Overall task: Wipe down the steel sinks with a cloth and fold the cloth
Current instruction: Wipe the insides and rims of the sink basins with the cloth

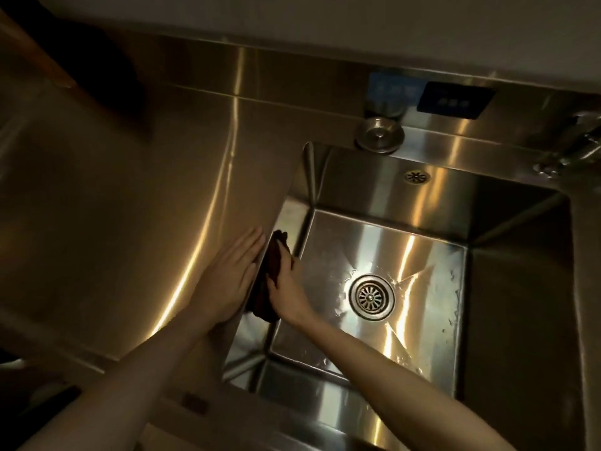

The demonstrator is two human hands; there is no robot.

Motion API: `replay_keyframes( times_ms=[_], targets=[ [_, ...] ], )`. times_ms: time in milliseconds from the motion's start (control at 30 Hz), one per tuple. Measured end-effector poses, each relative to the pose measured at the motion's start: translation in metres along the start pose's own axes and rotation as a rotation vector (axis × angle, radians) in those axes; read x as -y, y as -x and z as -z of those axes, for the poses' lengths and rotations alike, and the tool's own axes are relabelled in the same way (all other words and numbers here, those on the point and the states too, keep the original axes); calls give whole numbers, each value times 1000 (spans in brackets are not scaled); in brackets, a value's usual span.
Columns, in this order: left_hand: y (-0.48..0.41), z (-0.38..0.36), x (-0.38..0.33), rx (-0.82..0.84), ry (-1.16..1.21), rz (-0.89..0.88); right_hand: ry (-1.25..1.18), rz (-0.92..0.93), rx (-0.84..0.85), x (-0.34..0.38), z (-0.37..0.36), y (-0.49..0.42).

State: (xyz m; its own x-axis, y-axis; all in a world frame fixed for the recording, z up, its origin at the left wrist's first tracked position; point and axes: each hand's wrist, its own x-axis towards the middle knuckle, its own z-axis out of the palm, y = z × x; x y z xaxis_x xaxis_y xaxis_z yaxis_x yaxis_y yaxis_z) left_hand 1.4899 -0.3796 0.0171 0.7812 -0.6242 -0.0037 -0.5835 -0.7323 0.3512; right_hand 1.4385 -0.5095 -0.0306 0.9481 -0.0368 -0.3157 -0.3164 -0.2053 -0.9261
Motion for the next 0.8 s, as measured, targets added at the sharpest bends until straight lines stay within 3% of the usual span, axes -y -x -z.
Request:
replay_keyframes(
  times_ms=[200,300,467,667,800],
  targets=[
    [5,-6,6,-74,111,33,281,-302,87,-52,-8,-47],
    [6,-6,8,-133,134,103,267,-198,123,-20,6,-16],
    [6,-1,6,-134,154,102,194,-30,341,12,-12,75],
    [-39,12,33,-81,4,28,327,-197,282,-24,-14,23],
    [-59,8,25,2,-34,24,232,9,-24,22,38,-25]
  ],
)
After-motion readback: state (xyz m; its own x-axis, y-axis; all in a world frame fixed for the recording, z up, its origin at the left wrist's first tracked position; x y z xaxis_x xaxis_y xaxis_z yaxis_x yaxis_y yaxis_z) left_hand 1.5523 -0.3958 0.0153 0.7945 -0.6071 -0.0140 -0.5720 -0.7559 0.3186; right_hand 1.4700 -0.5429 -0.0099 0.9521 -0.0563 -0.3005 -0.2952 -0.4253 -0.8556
